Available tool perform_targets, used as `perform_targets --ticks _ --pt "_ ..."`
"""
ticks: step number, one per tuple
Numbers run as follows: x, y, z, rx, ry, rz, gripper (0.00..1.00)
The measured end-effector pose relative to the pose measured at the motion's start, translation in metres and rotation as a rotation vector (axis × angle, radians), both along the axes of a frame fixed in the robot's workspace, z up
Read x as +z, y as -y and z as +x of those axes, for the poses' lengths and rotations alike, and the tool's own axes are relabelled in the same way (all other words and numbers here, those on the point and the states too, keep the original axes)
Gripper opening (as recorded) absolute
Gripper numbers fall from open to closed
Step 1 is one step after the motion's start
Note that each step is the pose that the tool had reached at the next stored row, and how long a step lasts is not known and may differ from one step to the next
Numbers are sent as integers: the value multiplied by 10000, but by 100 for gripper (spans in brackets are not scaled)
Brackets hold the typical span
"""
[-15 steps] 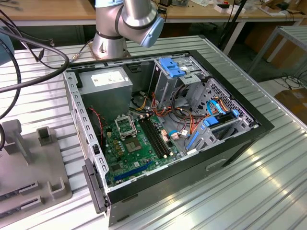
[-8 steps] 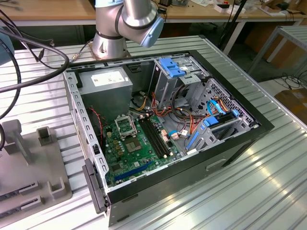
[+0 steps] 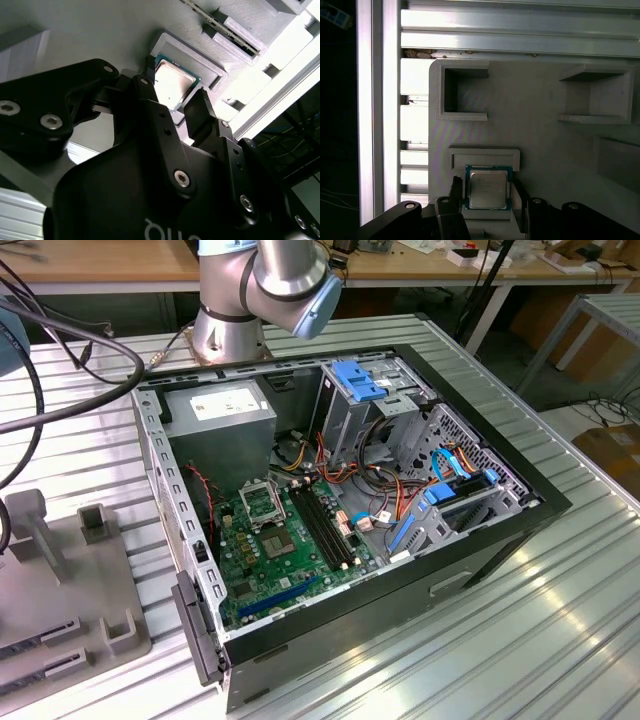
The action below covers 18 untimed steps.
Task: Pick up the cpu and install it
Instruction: 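Pick up the cpu and move it towards the insertion slot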
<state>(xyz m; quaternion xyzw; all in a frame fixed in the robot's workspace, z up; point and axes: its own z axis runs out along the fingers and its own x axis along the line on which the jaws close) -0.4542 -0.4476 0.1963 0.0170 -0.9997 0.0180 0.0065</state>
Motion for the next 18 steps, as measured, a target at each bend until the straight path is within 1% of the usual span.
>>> perform_targets --ticks 3,5,8,10,12,18 --pt "-3 -1 4 -5 2 3 51" --pt "-1 0 9 -30 -8 2 51" --pt "-2 -1 13 -81 -64 1 51" --pt "-2 0 14 -103 -127 1 51" --pt "-3 0 15 -108 -157 -1 51" --pt "-8 0 26 -105 -161 0 51"
